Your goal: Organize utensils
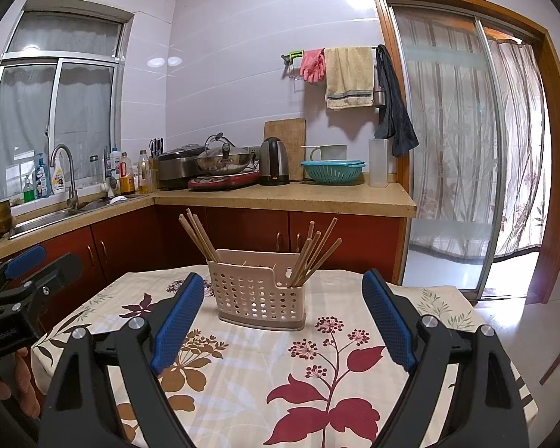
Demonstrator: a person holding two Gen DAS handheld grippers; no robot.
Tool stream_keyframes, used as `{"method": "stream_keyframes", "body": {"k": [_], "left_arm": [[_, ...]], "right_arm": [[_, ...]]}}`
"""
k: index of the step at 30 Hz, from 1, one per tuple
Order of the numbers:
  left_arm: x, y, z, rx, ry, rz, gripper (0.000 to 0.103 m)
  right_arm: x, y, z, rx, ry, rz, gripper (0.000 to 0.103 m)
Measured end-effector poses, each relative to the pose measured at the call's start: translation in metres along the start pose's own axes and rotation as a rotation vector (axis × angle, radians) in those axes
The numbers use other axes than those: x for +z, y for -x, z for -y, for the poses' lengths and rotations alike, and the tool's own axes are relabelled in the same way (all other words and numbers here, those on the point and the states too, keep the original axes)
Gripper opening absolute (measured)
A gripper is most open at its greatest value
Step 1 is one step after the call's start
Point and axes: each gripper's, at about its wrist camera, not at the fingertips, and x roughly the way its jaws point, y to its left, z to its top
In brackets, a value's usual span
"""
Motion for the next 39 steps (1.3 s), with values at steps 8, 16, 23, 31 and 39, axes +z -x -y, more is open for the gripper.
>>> {"method": "stream_keyframes", "body": {"k": [8,16,23,31,39], "left_arm": [[0.002,-0.001,0.009,0.057,-0.063,-0.005,0.099],[0.003,0.000,0.011,0.048,-0.076,0.008,0.099],[0.002,-0.004,0.002,0.060,-0.027,-0.006,0.099],[-0.001,-0.006,-0.002,0.060,-0.013,-0.012,0.099],[-0.009,-0.025,-0.014,0.081,0.020,-0.065,0.099]], "right_arm": [[0.000,0.002,0.000,0.000,0.001,0.000,0.084],[-0.001,0.004,0.001,0.000,0.002,-0.002,0.084],[0.000,0.004,0.002,-0.001,0.002,-0.005,0.084],[-0.001,0.005,0.002,-0.001,0.004,-0.006,0.084],[-0.009,-0.005,0.008,-0.008,-0.001,-0.028,0.084]]}}
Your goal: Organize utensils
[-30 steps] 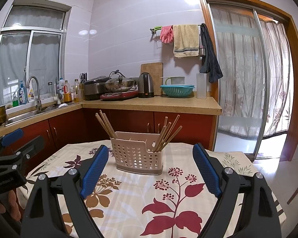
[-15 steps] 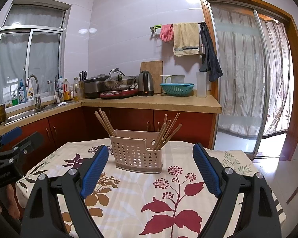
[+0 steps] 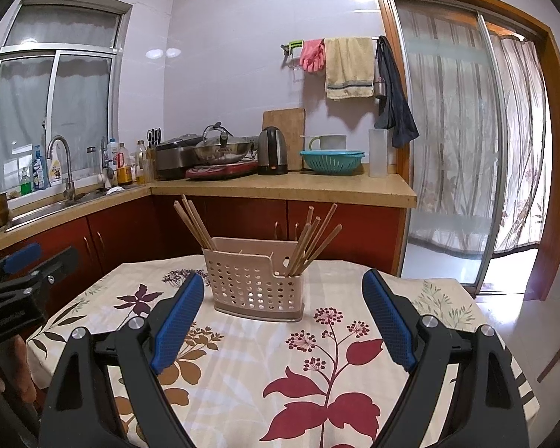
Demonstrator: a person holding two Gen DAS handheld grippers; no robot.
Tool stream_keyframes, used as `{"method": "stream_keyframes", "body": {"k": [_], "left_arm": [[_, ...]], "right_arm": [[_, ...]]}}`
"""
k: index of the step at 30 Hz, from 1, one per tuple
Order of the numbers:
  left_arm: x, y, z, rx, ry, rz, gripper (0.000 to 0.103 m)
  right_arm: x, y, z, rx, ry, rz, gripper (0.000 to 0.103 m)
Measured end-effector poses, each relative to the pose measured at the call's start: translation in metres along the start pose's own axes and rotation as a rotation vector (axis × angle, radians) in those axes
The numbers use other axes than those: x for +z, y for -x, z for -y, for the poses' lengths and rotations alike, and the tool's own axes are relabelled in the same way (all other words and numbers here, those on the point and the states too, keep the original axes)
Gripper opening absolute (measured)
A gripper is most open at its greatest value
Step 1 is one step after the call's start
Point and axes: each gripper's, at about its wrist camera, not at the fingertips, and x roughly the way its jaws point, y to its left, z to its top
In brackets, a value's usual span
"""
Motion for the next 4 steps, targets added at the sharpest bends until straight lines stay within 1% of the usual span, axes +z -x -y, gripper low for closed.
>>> {"method": "stream_keyframes", "body": {"k": [3,4], "left_arm": [[-0.008,-0.020,-0.007,0.029,0.001,-0.057,0.099],[-0.012,-0.031,-0.012,0.046,0.007,-0.088,0.099]], "right_arm": [[-0.006,-0.010,0.009,-0.006,-0.013,-0.018,0.084],[-0.010,-0.016,0.016,-0.011,-0.024,-0.030,0.085]]}}
